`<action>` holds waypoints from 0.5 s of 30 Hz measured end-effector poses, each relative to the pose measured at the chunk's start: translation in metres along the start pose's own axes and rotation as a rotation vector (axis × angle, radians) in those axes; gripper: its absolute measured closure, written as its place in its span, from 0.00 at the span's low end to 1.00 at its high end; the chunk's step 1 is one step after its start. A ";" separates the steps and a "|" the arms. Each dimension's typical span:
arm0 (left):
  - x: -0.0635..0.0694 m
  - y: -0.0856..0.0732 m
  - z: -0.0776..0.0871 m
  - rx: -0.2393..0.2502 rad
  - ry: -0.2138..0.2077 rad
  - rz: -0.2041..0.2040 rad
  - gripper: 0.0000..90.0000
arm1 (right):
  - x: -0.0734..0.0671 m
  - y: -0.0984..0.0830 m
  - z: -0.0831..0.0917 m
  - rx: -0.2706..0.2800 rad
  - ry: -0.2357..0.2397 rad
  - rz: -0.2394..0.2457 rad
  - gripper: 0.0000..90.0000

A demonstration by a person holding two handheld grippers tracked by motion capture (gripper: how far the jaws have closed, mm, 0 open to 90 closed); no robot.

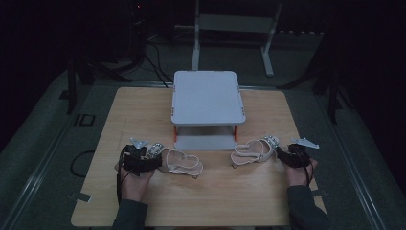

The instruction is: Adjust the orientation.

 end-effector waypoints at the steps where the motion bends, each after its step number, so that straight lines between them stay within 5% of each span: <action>1: 0.002 -0.002 -0.002 -0.011 -0.006 0.001 0.24 | 0.000 0.000 0.000 0.000 0.000 -0.001 0.51; 7: 0.010 -0.010 -0.014 -0.062 -0.009 0.004 0.30 | 0.001 0.000 0.000 0.002 0.004 -0.009 0.51; 15: 0.003 -0.005 -0.017 -0.088 -0.011 0.038 0.46 | 0.001 0.000 0.000 0.003 0.004 -0.012 0.50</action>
Point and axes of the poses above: each handheld gripper's, and its own axes: z roughly backward along the jaws, y roughly out of its top, x roughly to its right, the point moved 6 cm from there along -z, roughly forward along the jaws, and after that the axes turned 10 degrees about x, right-handed, at the moved point
